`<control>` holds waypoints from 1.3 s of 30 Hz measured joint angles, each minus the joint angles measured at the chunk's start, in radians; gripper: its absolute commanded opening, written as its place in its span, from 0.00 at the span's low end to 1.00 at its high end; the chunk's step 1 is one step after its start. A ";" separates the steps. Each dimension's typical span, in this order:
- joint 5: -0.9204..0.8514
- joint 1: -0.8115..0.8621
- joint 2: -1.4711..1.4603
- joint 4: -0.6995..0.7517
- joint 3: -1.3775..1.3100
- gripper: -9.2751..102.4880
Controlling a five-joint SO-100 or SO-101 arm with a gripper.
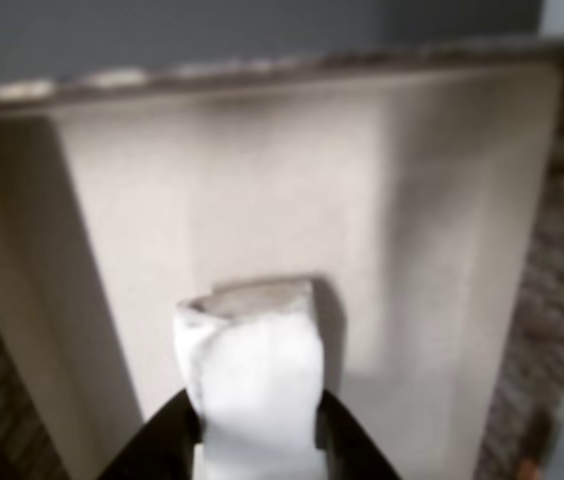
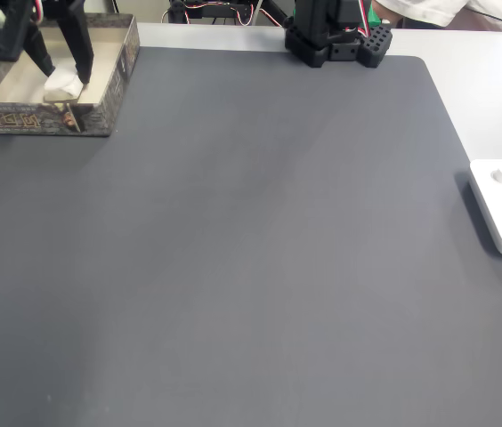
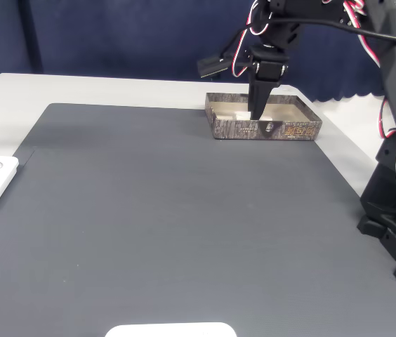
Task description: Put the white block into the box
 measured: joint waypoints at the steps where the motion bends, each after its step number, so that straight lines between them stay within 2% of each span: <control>1: 0.000 0.000 0.000 -0.005 -0.005 0.19; 9: 0.000 0.021 0.000 -0.031 -0.017 0.35; 19: 0.038 0.025 0.000 -0.031 -0.060 0.41; 25: 0.054 0.011 0.032 -0.031 -0.081 0.42; 33: 0.054 -0.100 0.255 -0.031 -0.008 0.41; 39: 0.012 -0.187 0.434 -0.031 0.140 0.30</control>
